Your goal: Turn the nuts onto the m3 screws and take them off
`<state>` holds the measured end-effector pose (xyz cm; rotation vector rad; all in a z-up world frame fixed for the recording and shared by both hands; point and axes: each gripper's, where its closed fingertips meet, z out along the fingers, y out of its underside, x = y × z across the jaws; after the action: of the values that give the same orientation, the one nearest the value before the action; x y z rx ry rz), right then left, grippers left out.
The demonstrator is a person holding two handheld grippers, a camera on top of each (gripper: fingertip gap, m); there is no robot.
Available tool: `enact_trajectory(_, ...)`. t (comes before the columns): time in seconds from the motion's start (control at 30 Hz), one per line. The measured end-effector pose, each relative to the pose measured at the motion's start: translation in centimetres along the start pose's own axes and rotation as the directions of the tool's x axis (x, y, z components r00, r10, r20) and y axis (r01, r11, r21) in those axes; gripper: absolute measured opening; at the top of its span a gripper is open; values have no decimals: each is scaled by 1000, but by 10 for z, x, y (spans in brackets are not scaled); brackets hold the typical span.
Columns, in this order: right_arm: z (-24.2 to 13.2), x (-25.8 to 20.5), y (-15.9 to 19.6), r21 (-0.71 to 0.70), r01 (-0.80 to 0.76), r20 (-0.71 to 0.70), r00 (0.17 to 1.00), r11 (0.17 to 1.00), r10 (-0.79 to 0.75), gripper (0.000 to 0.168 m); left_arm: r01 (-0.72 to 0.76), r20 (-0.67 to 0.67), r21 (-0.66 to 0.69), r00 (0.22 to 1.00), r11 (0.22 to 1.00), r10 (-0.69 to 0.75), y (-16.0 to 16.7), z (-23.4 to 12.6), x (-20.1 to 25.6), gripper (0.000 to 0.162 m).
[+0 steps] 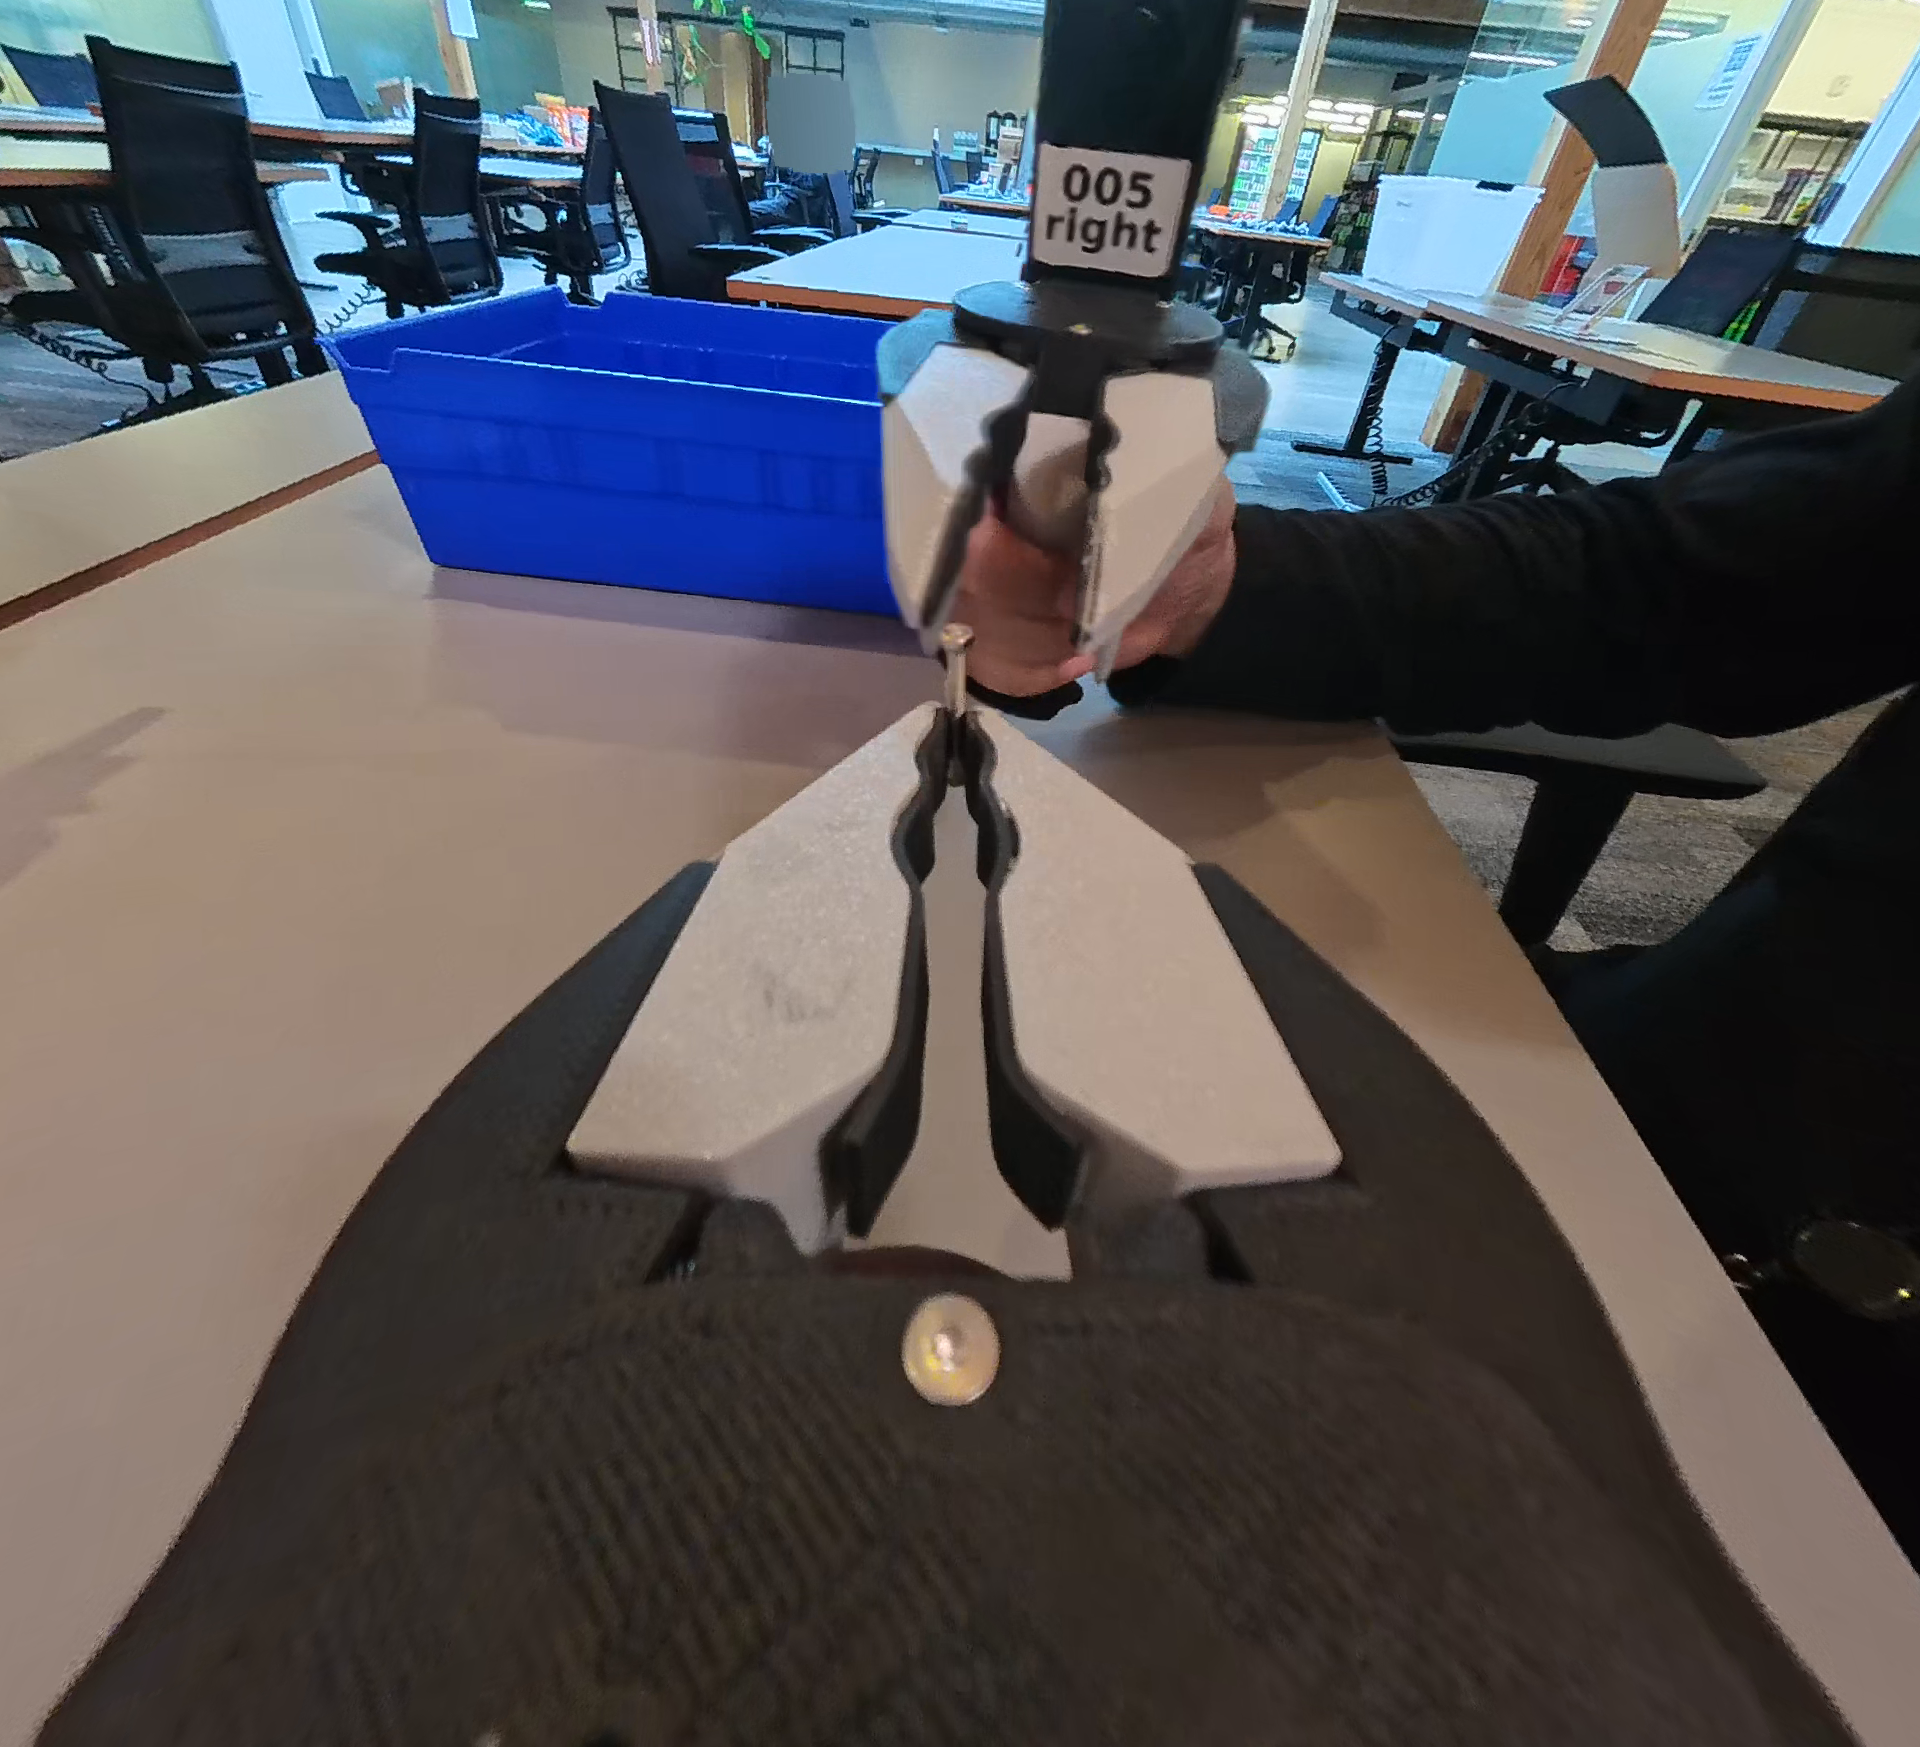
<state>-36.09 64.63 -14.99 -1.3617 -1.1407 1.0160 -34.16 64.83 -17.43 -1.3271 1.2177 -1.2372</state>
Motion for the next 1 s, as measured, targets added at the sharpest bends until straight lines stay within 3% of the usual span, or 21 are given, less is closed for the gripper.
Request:
enact_trajectory(0.23, 20, -7, 3, -25, 5, 30, 1000, 1000, -4, 28, -9, 8, -6, 1000, 1000, 9, 1, 1, -1, 0)
enact_trajectory(0.43, 3, -3, -1, 7, -6, 6, 1000, 1000, 6, 22, 1, 31, 16, 1000, 1000, -1, -3, -4, -6, 0)
enact_trajectory(0.53, 7, 5, -4, 24, -20, -34, 999, 1000, 21, 35, 5, 7, 26, 1000, 1000, -5, -5, -2, -2, 0)
enact_trajectory(0.7, 24, -11, 3, -29, 11, 21, 1000, 1000, -11, 45, -8, 25, 10, 1000, 1000, 7, -2, -1, -3, 0)
enact_trajectory(0.9, 5, -15, -4, 8, 28, 9, 1000, 1000, -28, 52, 14, 24, 41, 1000, 999, -15, -8, -5, -6, 0)
enact_trajectory(1.0, 11, -10, -7, 27, 23, -22, 1000, 999, -22, 77, 18, 4, 37, 1000, 999, -18, -7, -2, -2, 0)
